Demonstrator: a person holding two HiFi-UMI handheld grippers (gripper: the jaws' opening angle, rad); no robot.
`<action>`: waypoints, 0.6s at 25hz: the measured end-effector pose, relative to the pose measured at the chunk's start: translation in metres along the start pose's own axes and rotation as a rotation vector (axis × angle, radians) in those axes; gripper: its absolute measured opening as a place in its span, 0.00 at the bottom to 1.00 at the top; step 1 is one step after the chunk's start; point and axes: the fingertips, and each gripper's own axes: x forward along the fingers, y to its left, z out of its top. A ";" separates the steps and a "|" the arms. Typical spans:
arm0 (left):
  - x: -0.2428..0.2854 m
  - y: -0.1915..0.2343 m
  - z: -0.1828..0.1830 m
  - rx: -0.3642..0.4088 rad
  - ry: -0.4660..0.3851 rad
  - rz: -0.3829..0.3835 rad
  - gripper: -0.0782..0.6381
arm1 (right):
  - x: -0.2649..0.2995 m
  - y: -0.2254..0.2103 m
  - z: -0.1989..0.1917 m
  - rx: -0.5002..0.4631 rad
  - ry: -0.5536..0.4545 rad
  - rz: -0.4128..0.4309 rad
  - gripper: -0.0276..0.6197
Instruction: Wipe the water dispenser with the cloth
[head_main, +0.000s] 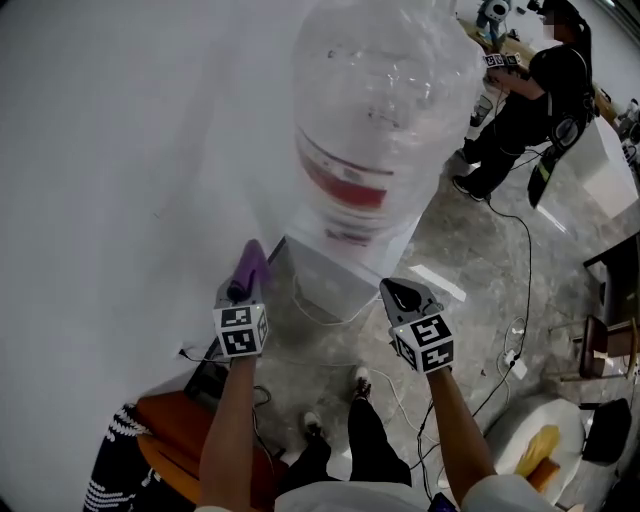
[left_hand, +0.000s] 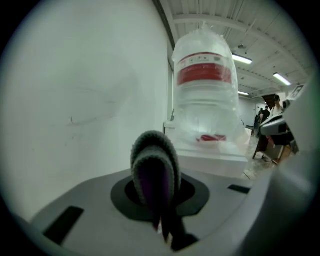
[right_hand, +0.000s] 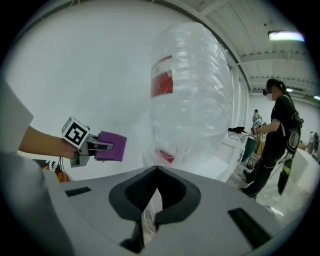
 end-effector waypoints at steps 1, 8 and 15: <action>0.010 0.001 -0.005 -0.001 0.013 0.009 0.17 | 0.006 -0.003 -0.003 0.006 0.005 0.003 0.05; 0.070 -0.010 -0.026 -0.016 0.063 0.000 0.17 | 0.034 -0.015 -0.024 -0.007 0.043 0.028 0.05; 0.104 -0.045 -0.022 0.013 0.052 -0.076 0.17 | 0.042 -0.020 -0.048 -0.001 0.069 0.045 0.05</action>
